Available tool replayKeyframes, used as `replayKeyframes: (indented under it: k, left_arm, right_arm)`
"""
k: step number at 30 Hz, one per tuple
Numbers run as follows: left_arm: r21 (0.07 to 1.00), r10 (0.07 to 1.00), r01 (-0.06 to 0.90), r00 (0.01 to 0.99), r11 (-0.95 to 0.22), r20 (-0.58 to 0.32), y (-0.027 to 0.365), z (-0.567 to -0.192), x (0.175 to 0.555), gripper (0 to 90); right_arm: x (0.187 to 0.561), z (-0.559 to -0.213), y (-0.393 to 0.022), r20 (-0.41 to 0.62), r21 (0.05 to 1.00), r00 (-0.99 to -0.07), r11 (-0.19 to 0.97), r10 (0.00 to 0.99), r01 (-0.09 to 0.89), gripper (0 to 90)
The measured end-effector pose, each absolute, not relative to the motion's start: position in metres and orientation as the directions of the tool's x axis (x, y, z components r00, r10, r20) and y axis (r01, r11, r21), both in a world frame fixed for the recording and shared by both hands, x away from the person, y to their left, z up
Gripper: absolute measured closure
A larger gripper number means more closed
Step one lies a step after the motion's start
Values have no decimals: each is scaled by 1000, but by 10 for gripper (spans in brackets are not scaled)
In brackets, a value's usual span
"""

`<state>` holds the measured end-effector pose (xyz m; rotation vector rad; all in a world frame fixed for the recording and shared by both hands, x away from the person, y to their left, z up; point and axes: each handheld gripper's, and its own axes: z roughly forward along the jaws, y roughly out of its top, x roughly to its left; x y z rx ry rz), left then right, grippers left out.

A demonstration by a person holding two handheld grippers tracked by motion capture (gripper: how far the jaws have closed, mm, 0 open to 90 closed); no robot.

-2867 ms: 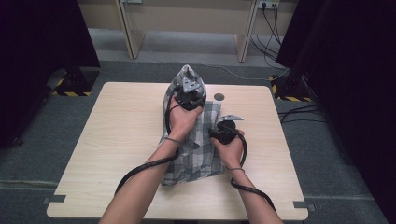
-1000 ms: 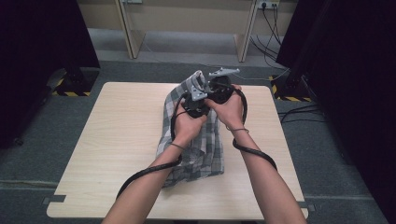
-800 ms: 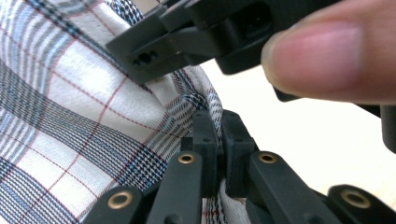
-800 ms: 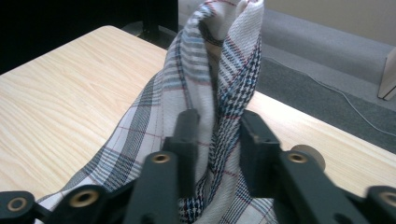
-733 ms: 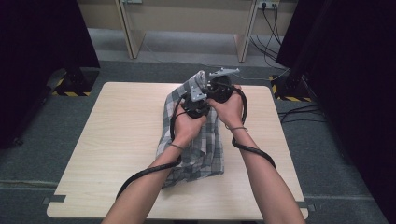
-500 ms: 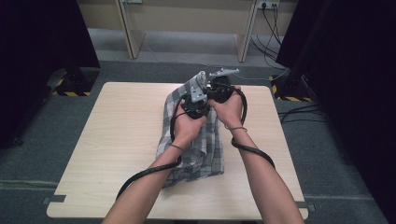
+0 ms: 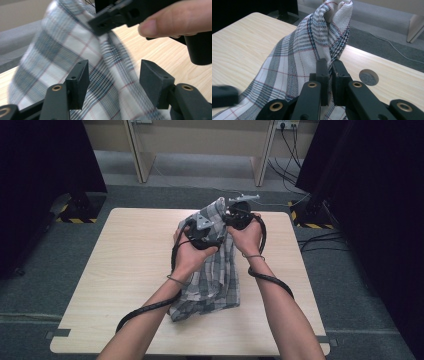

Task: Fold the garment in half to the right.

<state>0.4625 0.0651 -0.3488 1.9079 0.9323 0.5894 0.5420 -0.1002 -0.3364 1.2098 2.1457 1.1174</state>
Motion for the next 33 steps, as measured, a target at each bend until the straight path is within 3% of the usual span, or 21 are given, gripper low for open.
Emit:
replayKeyframes:
  k: [14,33]
  left_arm:
    - [896,841,359,541,-261,29,121,-344,450,405]
    - [888,854,379,519,-262,31,138,-360,449,418]
  right_arm:
    - [553,-367,-108,11,778,-449,274,893,565,855]
    - [557,-409,-121,25,723,-381,247,924,646,839]
